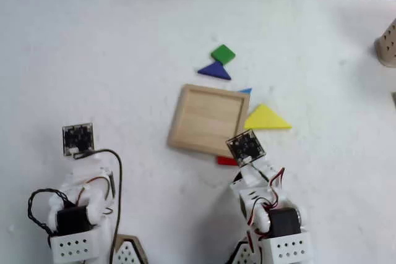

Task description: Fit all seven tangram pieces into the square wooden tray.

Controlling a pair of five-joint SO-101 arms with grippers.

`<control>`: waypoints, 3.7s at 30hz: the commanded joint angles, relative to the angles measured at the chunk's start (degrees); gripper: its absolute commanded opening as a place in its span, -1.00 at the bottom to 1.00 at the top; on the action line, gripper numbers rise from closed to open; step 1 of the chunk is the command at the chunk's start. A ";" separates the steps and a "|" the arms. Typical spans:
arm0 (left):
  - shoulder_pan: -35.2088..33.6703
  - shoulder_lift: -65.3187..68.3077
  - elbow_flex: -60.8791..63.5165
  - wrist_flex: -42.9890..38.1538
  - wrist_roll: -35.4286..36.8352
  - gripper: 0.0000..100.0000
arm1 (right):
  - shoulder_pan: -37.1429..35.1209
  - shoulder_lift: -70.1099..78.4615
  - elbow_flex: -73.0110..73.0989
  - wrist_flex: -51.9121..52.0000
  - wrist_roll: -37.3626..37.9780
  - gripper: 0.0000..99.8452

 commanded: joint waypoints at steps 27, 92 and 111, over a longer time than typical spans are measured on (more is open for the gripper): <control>-0.31 -1.01 -0.26 -0.88 -0.35 -0.95 | 0.22 0.13 0.35 0.92 0.62 -0.96; 10.51 46.29 -28.13 -26.90 1.67 -0.90 | 17.71 -0.04 -0.62 -7.43 0.35 -0.96; 10.42 69.58 -29.89 -38.51 1.41 -0.89 | 10.07 26.24 -30.59 -9.10 -3.43 -0.96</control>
